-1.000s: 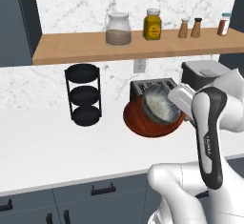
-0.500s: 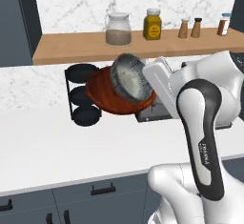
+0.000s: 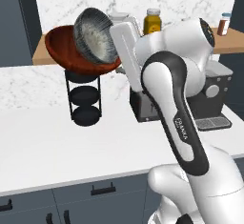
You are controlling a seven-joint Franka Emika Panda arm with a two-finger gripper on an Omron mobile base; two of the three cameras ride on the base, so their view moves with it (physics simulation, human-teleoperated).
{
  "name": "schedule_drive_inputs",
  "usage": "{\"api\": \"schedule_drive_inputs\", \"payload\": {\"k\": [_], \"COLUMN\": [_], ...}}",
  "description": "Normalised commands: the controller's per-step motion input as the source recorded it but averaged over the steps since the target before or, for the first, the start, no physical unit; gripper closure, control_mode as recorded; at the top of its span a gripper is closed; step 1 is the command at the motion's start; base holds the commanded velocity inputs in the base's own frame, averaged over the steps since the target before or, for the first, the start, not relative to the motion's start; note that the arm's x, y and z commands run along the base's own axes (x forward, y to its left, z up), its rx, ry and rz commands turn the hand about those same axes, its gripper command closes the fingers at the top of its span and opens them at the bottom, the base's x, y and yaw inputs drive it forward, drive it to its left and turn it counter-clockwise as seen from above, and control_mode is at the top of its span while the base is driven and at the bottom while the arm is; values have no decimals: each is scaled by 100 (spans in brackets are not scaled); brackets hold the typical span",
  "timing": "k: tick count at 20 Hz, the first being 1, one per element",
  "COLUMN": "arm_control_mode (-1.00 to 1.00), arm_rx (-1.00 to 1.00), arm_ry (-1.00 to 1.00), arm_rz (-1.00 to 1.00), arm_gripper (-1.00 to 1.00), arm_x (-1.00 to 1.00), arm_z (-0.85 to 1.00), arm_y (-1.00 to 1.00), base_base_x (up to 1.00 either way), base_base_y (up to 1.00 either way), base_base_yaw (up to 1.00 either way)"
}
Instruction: Pick up the bowls on the counter and stack them on top of one another in the open cabinet. Place the smaller bowl on top of the larger bowl.
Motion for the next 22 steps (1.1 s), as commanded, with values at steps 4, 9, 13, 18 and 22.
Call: {"api": "schedule_drive_inputs", "payload": {"k": [4,9,13,18,22], "arm_control_mode": [-100,-100,-100,-100,-100], "arm_rx": [-1,-4,0,0,0], "arm_ry": [1,4,10,12,14], "arm_rz": [-23,-22,-9,-6,-4], "arm_gripper": [100,100,100,100,100], "arm_x": [100,100,98,89,69], "arm_z": [26,0,-2,-7,-31], "arm_y": [48,20,0,11,39], "base_base_x": [0,0,0,0,0], "base_base_y": [0,0,0,0,0], "base_base_yaw": [0,0,0,0,0]}}
